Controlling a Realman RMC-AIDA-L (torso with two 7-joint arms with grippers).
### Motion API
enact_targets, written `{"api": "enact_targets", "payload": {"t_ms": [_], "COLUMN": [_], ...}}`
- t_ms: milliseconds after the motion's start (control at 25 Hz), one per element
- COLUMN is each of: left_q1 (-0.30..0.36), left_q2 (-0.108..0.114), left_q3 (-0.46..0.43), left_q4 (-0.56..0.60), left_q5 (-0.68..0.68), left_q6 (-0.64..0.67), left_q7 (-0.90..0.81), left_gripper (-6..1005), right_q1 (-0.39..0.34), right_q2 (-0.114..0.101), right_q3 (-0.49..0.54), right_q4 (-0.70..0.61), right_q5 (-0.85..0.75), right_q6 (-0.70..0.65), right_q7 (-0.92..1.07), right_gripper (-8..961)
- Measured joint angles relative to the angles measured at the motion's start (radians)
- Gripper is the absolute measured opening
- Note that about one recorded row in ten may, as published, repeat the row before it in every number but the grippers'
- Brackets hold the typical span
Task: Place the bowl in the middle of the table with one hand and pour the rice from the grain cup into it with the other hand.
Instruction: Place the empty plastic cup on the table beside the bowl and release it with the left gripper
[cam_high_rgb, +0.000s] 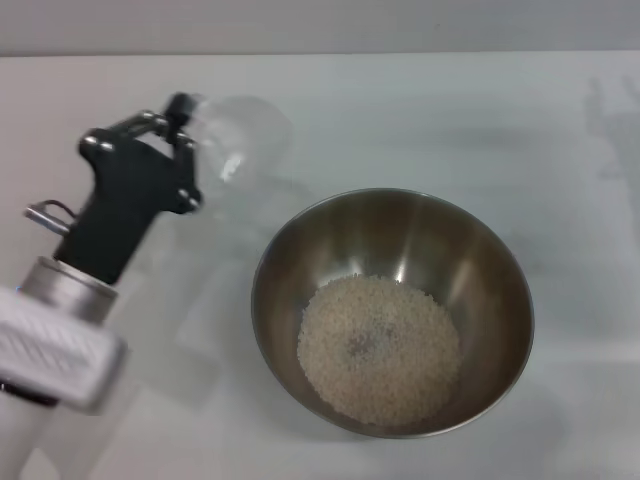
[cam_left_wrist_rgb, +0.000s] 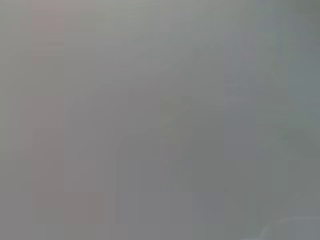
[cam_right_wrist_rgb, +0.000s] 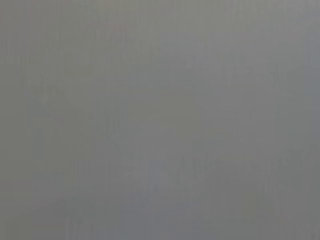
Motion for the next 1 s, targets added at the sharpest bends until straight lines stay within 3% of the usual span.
{"api": "enact_targets", "payload": {"t_ms": [120,240,360,600,1000], "left_q1": [-0.017,-0.022,-0.047,-0.063,-0.068], "left_q2": [-0.001,-0.001,-0.001,-0.001,-0.001], "left_q3": [-0.009,-0.009,-0.016,-0.034,-0.043], "left_q4": [-0.008,-0.007,-0.001,0.0,0.002], "left_q5": [-0.132,-0.16,-0.303,-0.351,-0.354], "left_q6": [-0.131,-0.161,-0.307,-0.425,-0.458], "left_q7": [-0.223,-0.267,-0.434,-0.468,-0.47], "left_gripper": [27,28,29,30,32], "right_q1": [-0.002,-0.005,-0.006,-0.006,-0.002], "right_q2": [0.005,0.007,0.008,0.008,0.008], "right_q3": [0.0,-0.005,-0.008,-0.009,-0.009], "right_q4": [-0.006,-0.012,-0.013,-0.013,-0.013], "right_q5": [0.0,0.0,0.0,0.0,0.0], "right_q6": [-0.017,-0.041,-0.052,-0.053,-0.054], "right_q7": [0.0,0.002,0.004,0.006,0.007], "right_gripper": [435,435,434,435,450]}}
